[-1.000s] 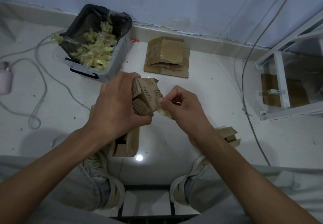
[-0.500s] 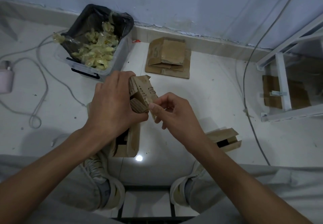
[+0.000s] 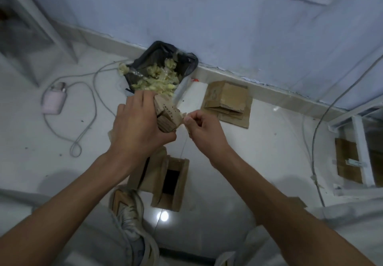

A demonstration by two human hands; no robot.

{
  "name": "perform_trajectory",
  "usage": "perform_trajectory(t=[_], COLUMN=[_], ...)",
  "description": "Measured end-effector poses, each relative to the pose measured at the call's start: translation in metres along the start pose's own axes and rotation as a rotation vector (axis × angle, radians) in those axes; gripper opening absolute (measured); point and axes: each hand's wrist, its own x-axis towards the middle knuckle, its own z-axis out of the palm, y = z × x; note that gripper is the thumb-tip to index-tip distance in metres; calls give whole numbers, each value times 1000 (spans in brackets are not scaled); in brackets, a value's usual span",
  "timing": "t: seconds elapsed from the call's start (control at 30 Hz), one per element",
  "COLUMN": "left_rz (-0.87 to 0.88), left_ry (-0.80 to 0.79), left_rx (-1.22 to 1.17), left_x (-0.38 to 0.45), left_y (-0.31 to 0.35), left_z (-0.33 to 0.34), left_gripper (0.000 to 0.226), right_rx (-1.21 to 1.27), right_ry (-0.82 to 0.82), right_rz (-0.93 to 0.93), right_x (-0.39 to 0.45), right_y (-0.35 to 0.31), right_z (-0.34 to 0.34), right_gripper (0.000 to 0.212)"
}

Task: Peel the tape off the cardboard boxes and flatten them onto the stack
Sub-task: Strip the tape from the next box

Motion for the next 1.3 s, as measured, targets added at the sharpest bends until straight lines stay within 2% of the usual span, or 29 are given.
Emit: perform_trajectory(t=[0.17, 0.27, 0.5, 0.57, 0.67, 0.8, 0.97, 1.07, 1.17, 1.3], left_rz=[-99, -161, -306, -342, -389, -425, -432, -429, -405, -357], left_ry=[72, 70, 20, 14, -6, -30, -85, -113, -145, -178], left_rx=[39, 16, -48, -69, -98, -132, -141, -138, -182, -248], left_x=[8, 9, 14, 13, 11, 9, 6, 8, 17, 27], left_y=[-47, -72, -99, -107, -116, -116, -115, -108, -88, -52], left_z=[-5, -1, 15, 18, 21, 29, 38, 37, 35, 37], left_gripper=[93, 91, 89, 86, 80, 77, 77, 78, 84, 99], right_rx=[140, 187, 101, 41, 16, 69, 101, 145, 60, -37], right_ry=[118, 88, 59, 40, 50, 39, -88, -110, -92, -73], right_rz=[107, 151, 217, 231, 255, 261, 266, 295, 227, 151], right_x=[50, 72, 139, 160, 190, 212, 209, 188, 151, 78], right_y=[7, 13, 12, 15, 19, 14, 15, 16, 11, 14], right_z=[3, 8, 66, 88, 111, 118, 114, 104, 77, 26], right_gripper=[23, 20, 9, 12, 28, 25, 48, 36, 17, 24])
